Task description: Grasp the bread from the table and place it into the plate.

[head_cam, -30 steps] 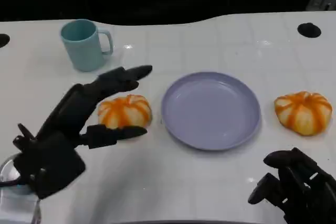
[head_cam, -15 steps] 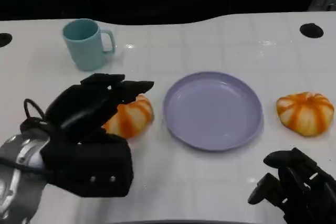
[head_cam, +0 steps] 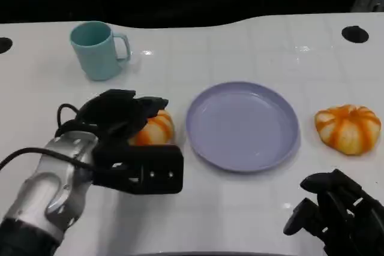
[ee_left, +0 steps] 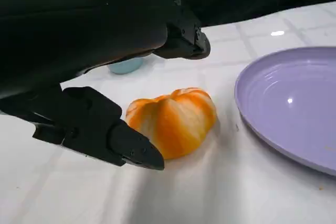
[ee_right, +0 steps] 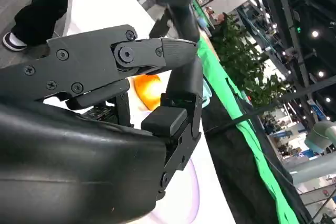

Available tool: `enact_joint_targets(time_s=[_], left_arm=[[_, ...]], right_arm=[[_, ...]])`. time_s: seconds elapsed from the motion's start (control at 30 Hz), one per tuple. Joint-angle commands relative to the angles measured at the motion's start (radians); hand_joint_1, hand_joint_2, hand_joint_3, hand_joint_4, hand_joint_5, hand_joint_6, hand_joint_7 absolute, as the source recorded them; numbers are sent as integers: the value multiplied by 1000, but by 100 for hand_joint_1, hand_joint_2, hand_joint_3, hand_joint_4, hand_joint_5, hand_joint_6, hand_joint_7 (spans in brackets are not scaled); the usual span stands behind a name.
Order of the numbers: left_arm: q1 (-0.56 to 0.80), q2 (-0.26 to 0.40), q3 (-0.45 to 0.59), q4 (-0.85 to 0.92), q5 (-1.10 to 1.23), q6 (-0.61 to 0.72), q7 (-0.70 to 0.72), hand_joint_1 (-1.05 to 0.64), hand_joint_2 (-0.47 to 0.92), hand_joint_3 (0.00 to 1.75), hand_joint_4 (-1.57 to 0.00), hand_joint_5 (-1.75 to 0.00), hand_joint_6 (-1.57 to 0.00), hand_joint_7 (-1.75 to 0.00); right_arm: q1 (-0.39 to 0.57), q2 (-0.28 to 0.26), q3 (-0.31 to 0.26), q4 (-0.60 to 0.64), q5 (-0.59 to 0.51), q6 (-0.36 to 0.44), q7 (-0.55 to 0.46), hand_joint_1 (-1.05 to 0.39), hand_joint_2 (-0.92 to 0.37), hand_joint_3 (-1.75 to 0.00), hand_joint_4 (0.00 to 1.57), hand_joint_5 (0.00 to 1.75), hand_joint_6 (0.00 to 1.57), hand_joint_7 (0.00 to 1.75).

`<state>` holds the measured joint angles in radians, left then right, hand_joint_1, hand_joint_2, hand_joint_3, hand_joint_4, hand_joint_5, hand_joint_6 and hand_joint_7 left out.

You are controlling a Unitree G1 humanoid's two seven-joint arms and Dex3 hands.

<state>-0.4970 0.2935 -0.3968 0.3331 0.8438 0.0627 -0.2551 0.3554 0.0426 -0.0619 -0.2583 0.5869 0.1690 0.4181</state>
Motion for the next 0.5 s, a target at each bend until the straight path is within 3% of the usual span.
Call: enact_joint_targets(time_s=[0.03, 0.5], left_arm=[[-78, -27, -35, 129, 14, 43, 47, -22, 73, 0, -3, -13, -24, 0], [-241, -146, -124, 512, -16, 93, 200, -24, 73, 1, -2, -13, -22, 0]], right_arm=[[7, -13, -4, -20, 1, -3, -3, -54, -92, -26, 56, 157, 65, 104], [25, -11, -8, -44, 17, 18, -17, -54, -92, -23, 55, 154, 63, 104]])
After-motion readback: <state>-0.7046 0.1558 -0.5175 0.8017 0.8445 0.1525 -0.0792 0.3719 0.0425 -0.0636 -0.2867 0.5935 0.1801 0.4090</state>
